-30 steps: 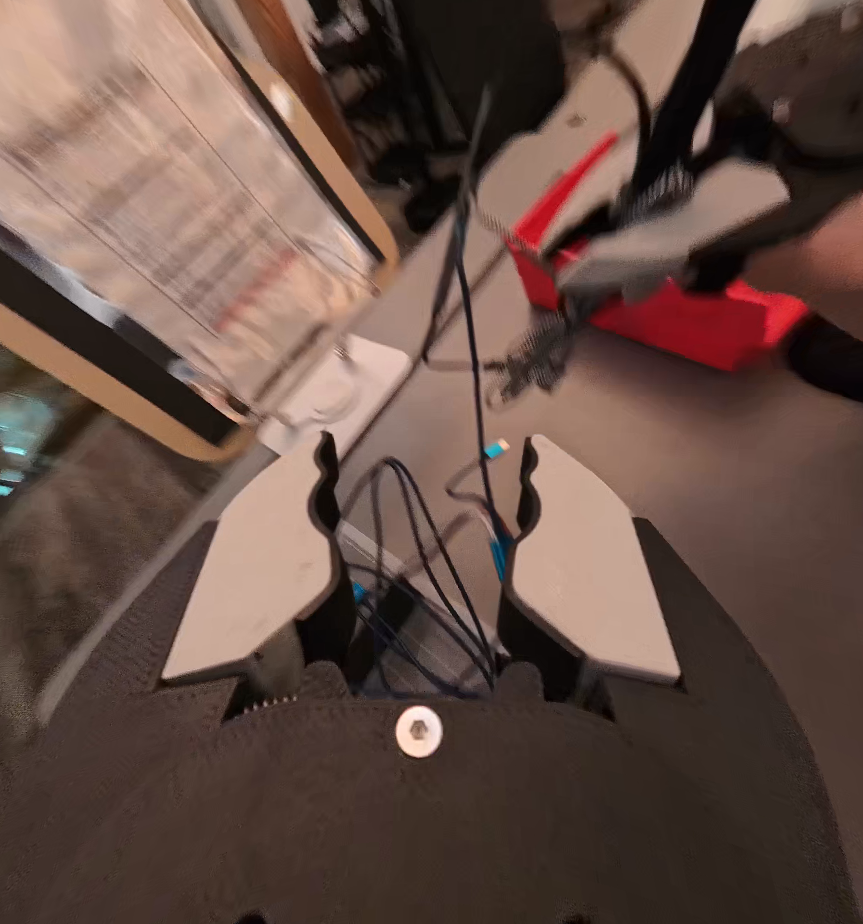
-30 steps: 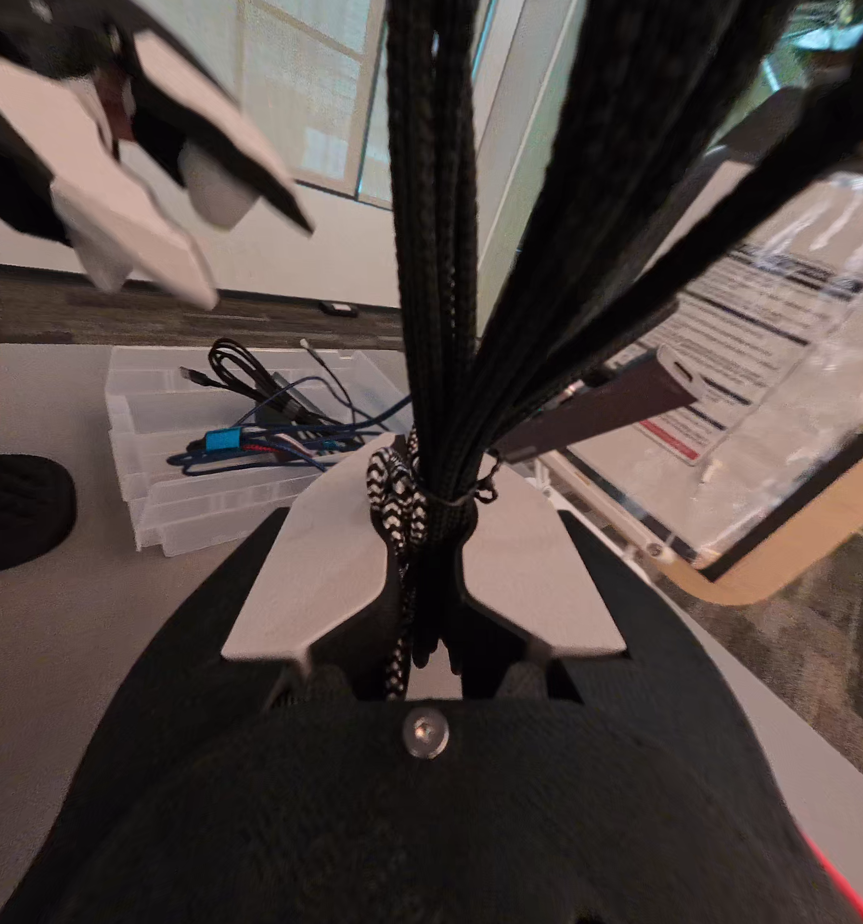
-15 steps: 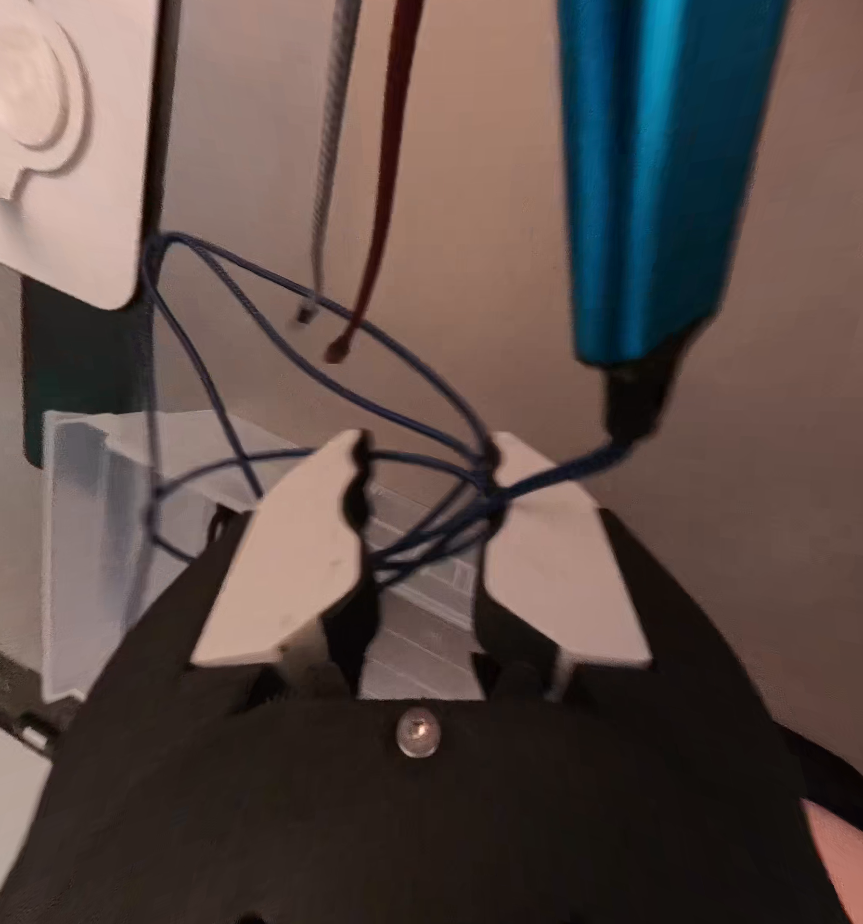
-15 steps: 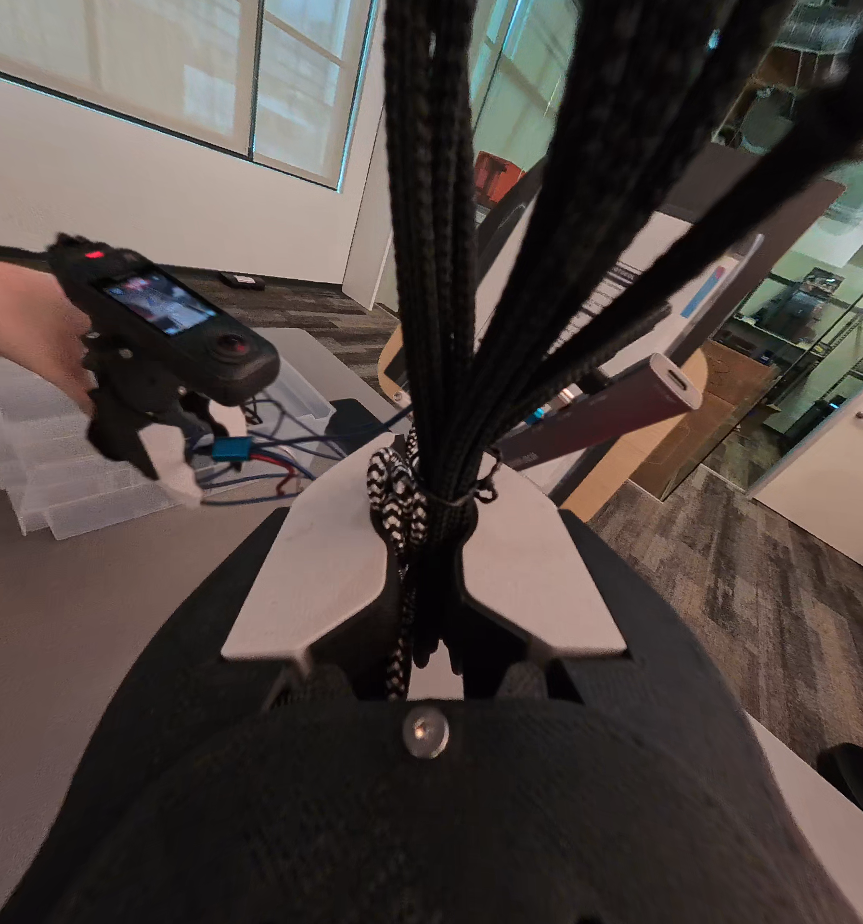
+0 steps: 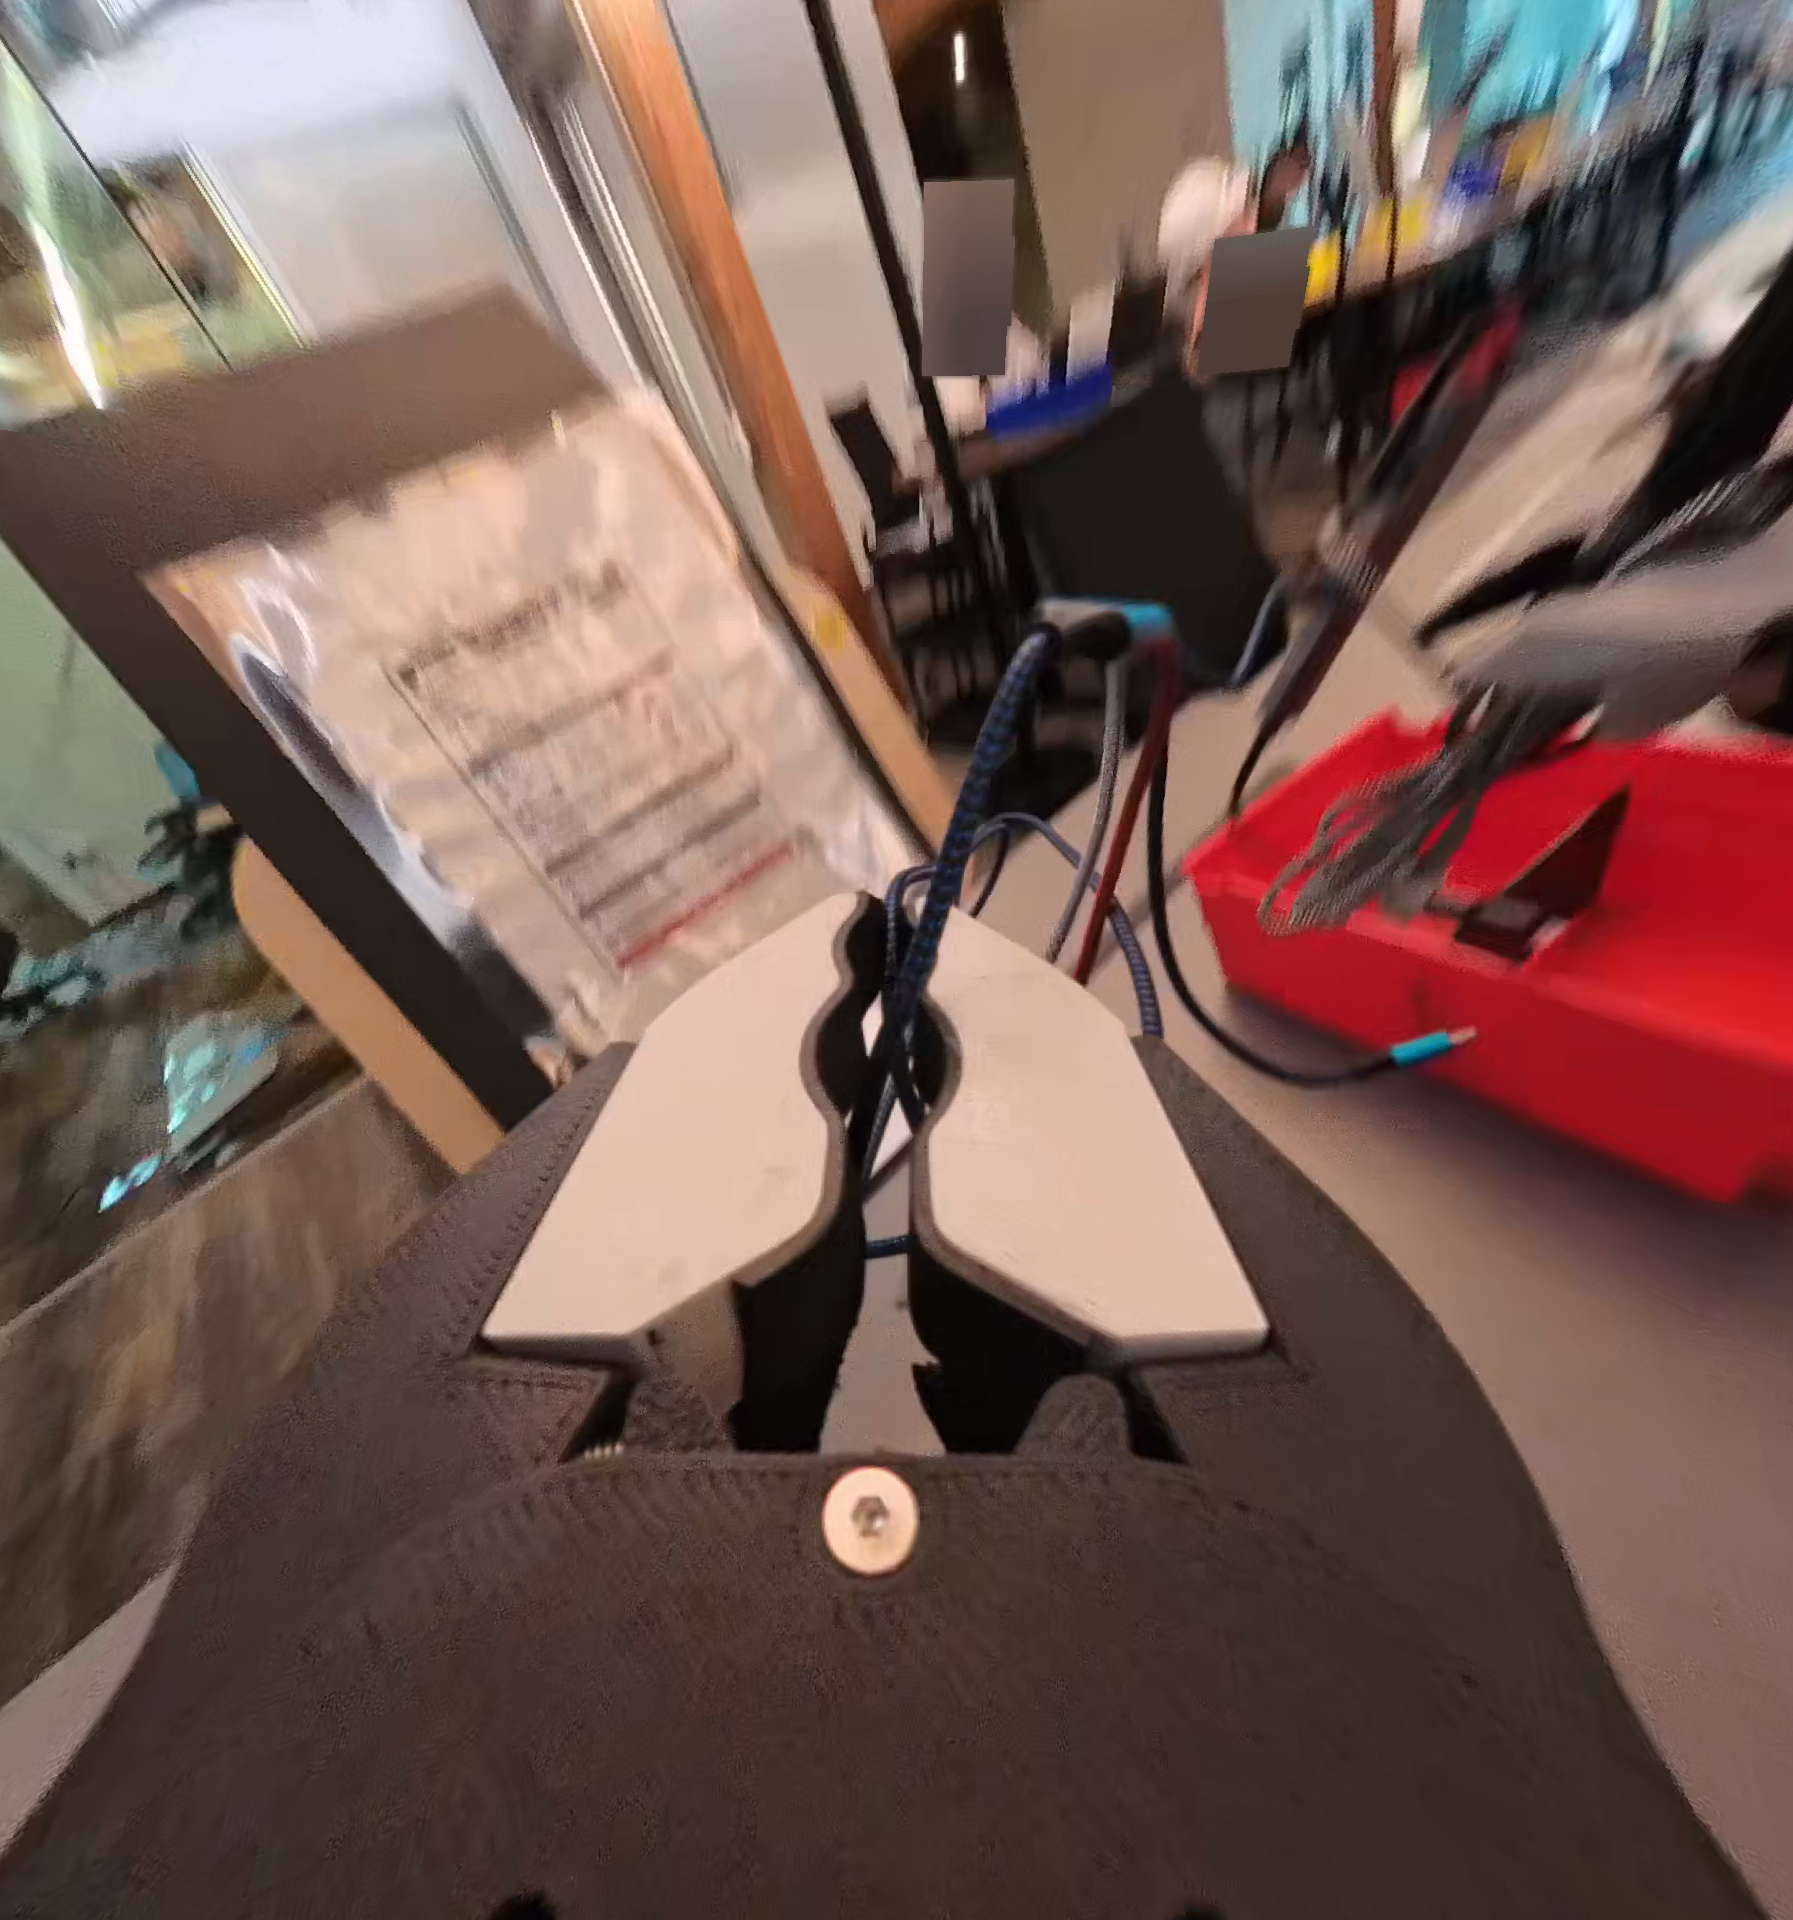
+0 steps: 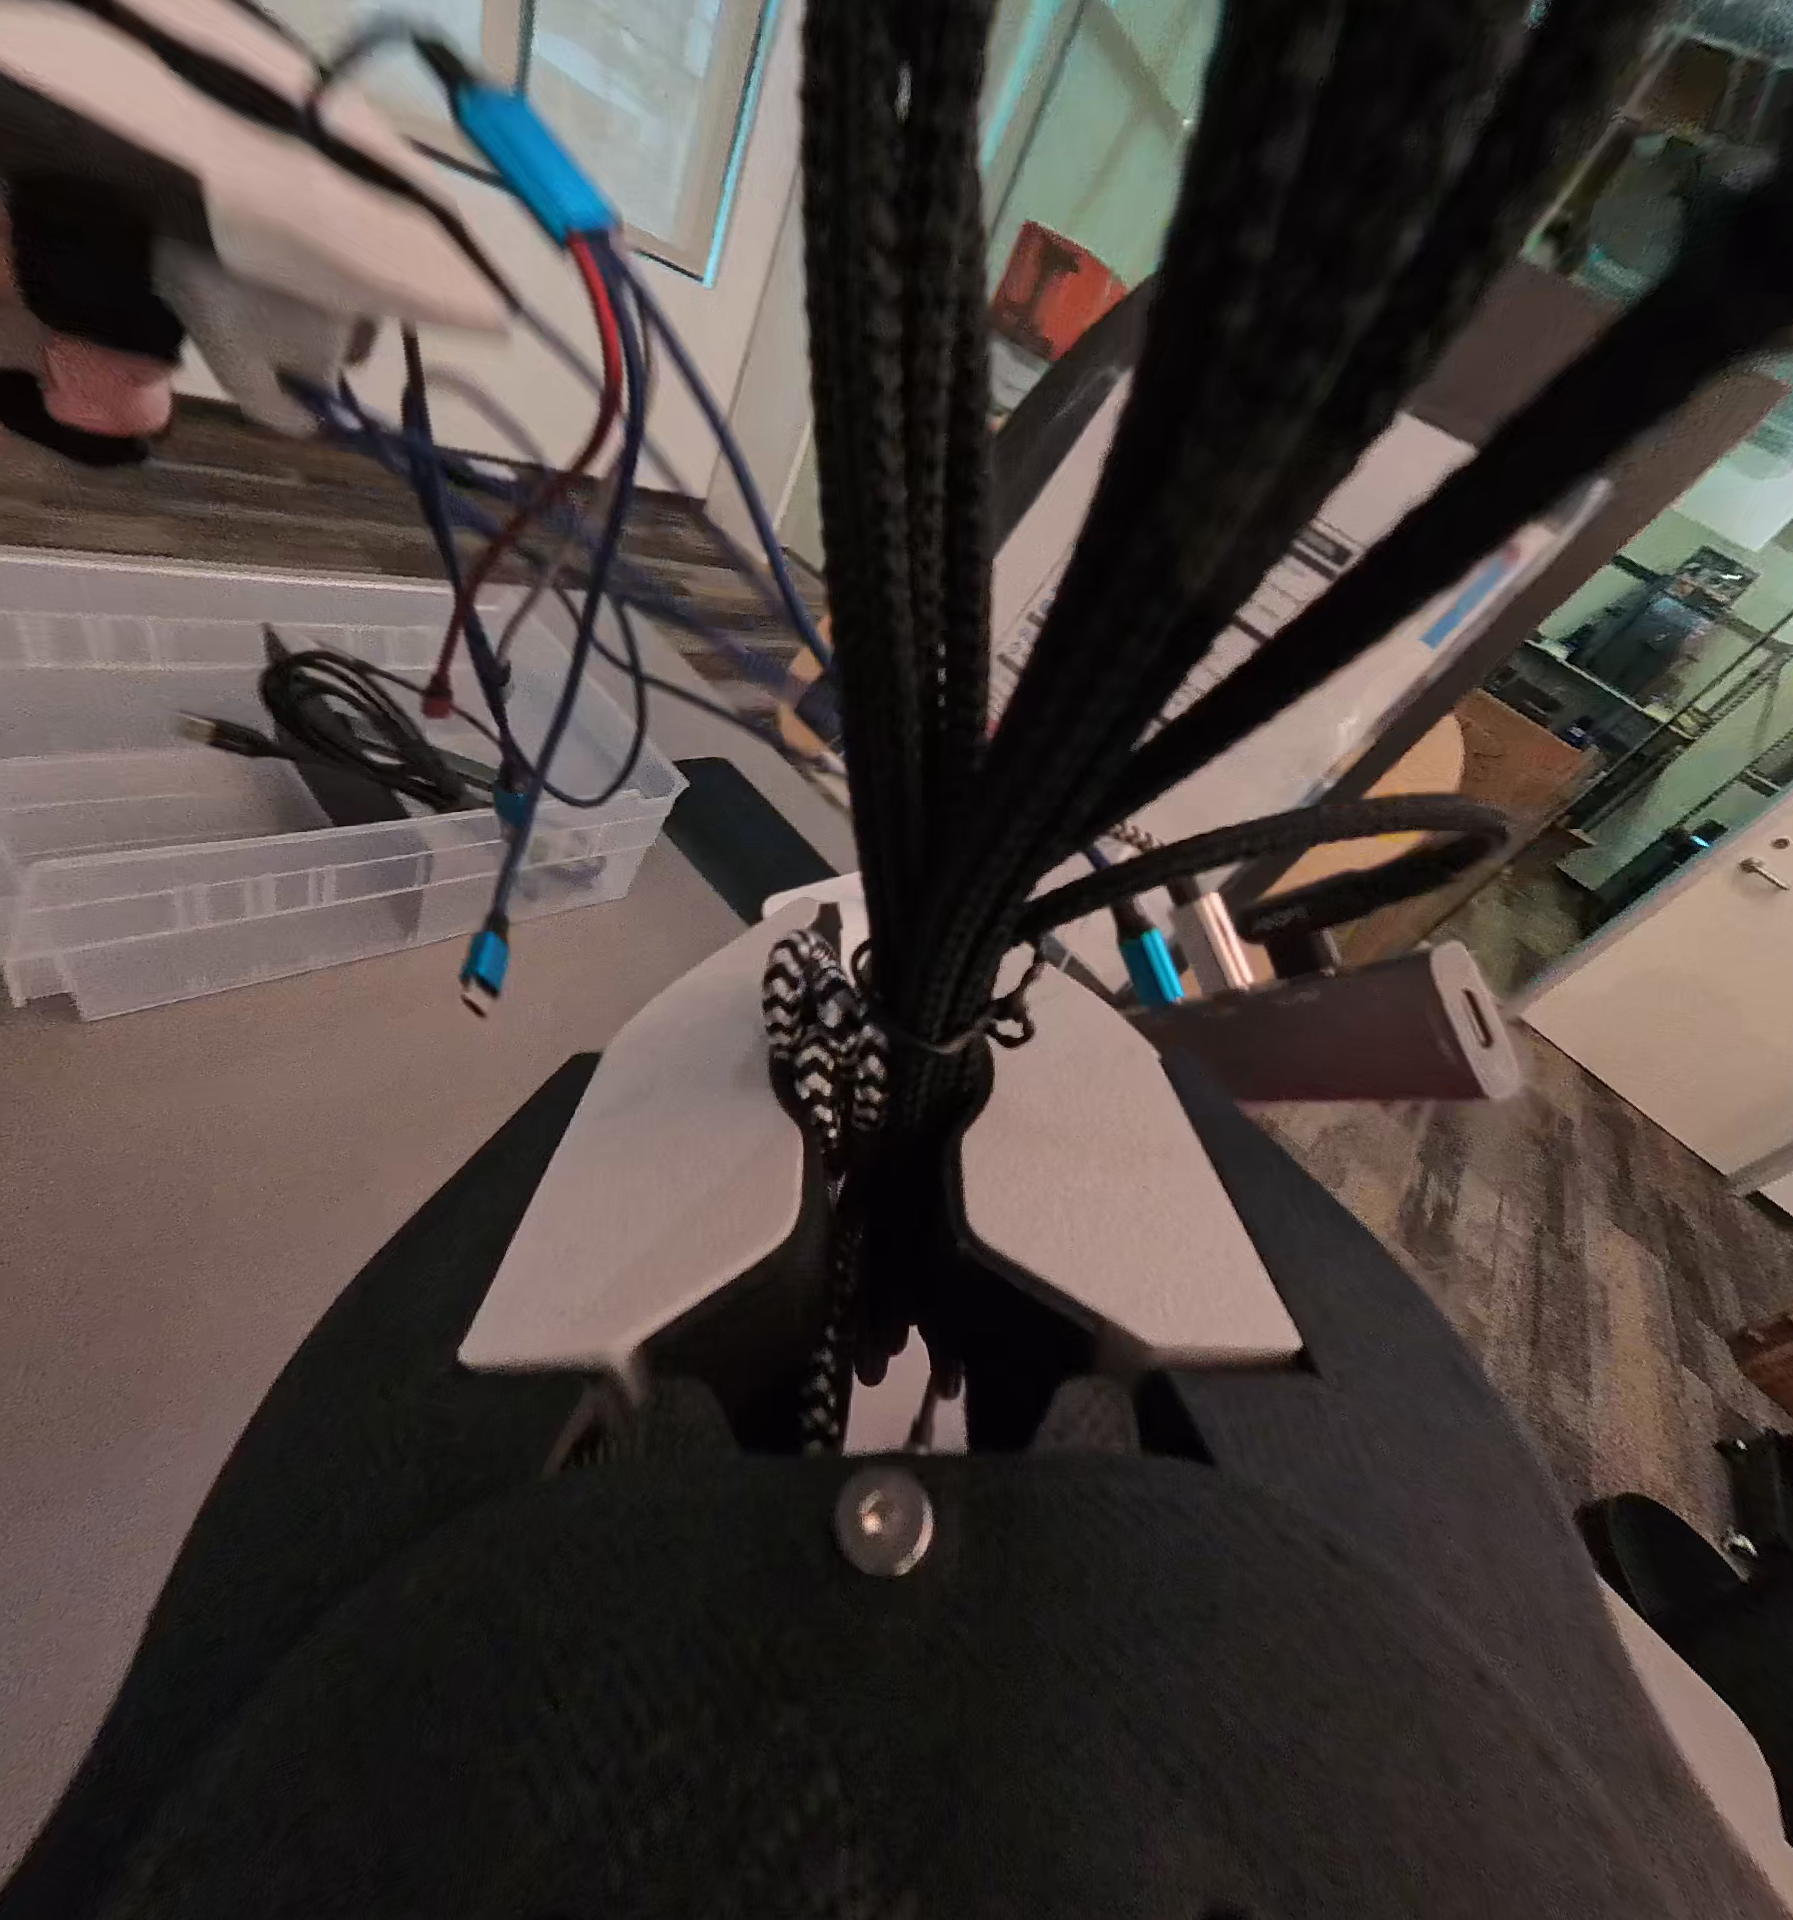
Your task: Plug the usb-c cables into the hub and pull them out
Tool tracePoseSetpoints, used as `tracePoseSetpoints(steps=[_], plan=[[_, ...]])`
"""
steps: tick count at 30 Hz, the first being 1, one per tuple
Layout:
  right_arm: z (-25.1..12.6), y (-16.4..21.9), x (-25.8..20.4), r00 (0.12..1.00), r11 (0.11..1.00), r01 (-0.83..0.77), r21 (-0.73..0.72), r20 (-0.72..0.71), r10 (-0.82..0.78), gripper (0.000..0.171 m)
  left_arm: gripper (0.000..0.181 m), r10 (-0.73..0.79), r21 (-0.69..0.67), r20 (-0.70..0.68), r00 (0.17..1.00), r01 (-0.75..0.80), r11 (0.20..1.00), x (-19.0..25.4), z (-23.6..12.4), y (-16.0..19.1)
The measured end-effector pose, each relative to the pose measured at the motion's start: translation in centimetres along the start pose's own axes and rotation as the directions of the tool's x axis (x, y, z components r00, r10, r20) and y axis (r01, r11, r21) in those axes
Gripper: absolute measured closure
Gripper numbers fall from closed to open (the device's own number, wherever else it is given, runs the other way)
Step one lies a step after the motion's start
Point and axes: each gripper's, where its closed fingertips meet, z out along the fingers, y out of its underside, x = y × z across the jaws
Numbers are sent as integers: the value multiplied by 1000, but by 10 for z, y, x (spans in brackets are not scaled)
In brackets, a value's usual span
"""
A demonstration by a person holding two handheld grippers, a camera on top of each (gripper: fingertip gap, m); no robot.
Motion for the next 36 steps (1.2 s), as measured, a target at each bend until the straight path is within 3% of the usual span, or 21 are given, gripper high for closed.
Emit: tracePoseSetpoints(steps=[2,4,7,10,15,18,21,24,27,31,34,36], plan=[[1,-1,-8,999,1000,22,-10,36,-22,154,179,-43,124,-38,998,48,991,10,-17,-26],[3,0,-14,998,998,52,-30,44,-50,155,179,-73,106,-155,985,90,990,33,-24,-32],[7,4,-24,993,994,93,-60,84,-88,155,179,-120,-91,-368,922,93,992,76,-27,-12],[10,12,-29,986,989,122,-83,123,-112,154,179,-176,-354,-529,830,-28,935,115,-28,35],[14,25,-37,965,988,139,-75,234,-118,155,178,-171,-474,-672,721,-241,847,154,-22,86],[13,28,-43,947,990,136,-40,300,-118,155,165,-146,-453,-724,674,-305,838,165,-22,95],[9,25,-51,920,990,139,22,367,-137,154,123,-103,-475,-728,678,-390,789,157,-32,108],[1,14,-62,894,989,117,90,425,-144,155,125,-12,-495,-690,724,-460,738,132,-41,120],[-8,-2,-76,872,978,135,159,449,-194,155,126,-35,-448,-637,770,-333,830,108,-43,95],[-20,-19,-107,813,950,203,238,500,-298,155,129,-131,-181,-611,780,23,983,67,-43,32],[-24,-24,-127,771,933,240,269,530,-352,155,131,-183,15,-542,820,227,974,28,-30,24],[-27,-22,-141,728,917,270,293,562,-394,155,128,-211,-1,-590,779,260,965,29,-16,38]])
